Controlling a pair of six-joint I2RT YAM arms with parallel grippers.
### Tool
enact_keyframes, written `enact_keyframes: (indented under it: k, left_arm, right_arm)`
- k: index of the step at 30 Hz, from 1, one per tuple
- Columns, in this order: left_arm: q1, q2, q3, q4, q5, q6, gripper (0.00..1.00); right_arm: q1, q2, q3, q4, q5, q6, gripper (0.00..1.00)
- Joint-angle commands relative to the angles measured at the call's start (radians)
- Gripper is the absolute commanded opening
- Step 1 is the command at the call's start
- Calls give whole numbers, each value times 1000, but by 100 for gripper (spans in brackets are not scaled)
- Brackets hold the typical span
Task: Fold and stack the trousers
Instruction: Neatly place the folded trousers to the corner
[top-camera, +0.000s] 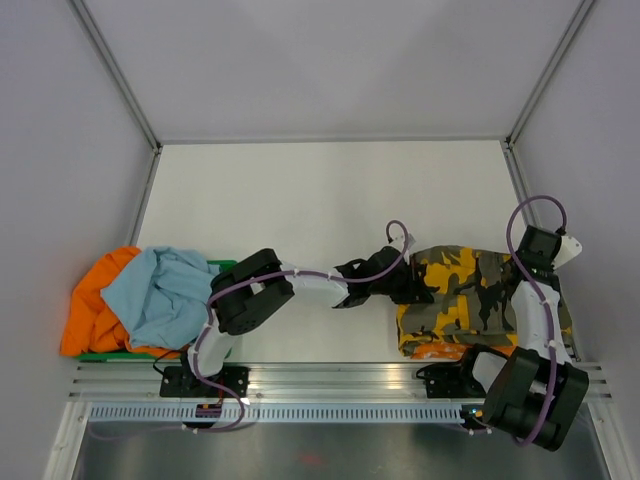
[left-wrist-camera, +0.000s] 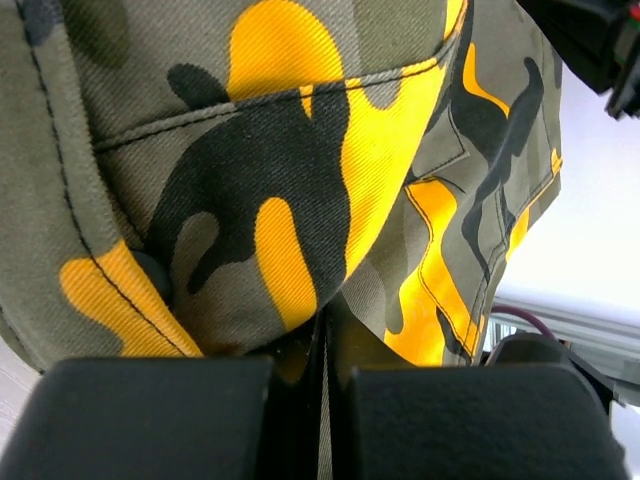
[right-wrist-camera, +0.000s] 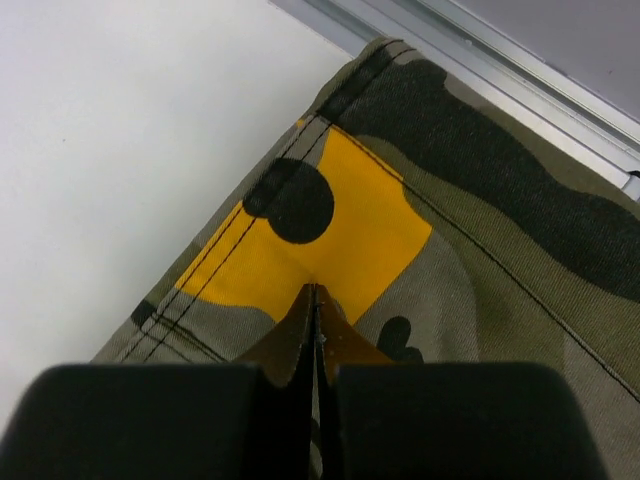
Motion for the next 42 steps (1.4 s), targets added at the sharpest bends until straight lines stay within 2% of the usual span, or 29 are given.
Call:
enact_keyframes:
  k: [1,6,7,8,10,11,12,13,14,16,17,18,19,20,21,22,24,25,28,29,32,36,42]
  left_arm:
    - [5,-25,-51,15,27,-23,2]
    - [5,-163,-13,-5,25,137,5]
    - [5,-186,7,-22,19,186,7]
    - [7,-212,16,-38,10,211,15]
    - [7,-295,36,-81,-18,298,31]
    - [7,-321,46,-101,-28,335,52]
    - [8,-349,68,-158,-54,370,61]
    - [8,-401,79,-195,-77,436,78]
    - [21,-426,85,-227,-119,468,86]
    - [51,-499,87,-313,-149,516,97]
    - [76,-522,81,-331,-142,521,100]
    - [146,-544,69,-347,-127,524,100]
    - [189,-574,64,-383,-107,522,100]
    - [230,-587,59,-397,-61,521,100]
    - [320,-596,55,-416,-49,525,100]
    - [362,-605,56,-461,-47,537,100]
    - [473,-641,67,-517,-56,580,100]
    - [508,-657,72,-575,-61,623,100]
    - [663,-760,46,-632,-32,665,100]
    - [747,-832,32,-652,6,672,100]
    - [872,-947,-55,-693,50,732,100]
    - [910,-1166,-120,-782,-5,870,100]
    - [912,-1446,-278,-802,-38,877,100]
  right_arm:
    - [1,33,40,62,57,56,0]
    - [1,-5,159,83,-26,20,0]
    - [1,-27,181,97,-49,19,0]
    - [1,-35,204,135,-130,-2,3]
    - [1,-41,294,160,-222,-13,22]
    - [2,-36,363,169,-280,-3,59]
    - [4,-27,392,180,-328,-3,73]
    - [5,-22,420,206,-368,0,94]
    - [5,-18,461,224,-453,25,98]
    - [8,-9,471,323,-540,120,98]
    - [11,-3,471,364,-601,169,98]
    - [45,36,486,408,-734,195,98]
    - [74,62,515,390,-777,173,98]
    - [118,92,602,336,-787,127,98]
    - [221,137,645,261,-713,6,98]
    - [266,152,679,179,-672,-51,98]
    - [356,177,713,163,-631,-122,98]
    - [367,180,712,183,-637,-124,98]
    - [373,185,693,266,-788,-58,98]
    - [375,185,684,280,-821,-43,98]
    - [373,174,657,278,-858,-26,98]
    - [373,45,542,295,-757,-47,98]
    - [373,-171,376,295,-634,-36,98]
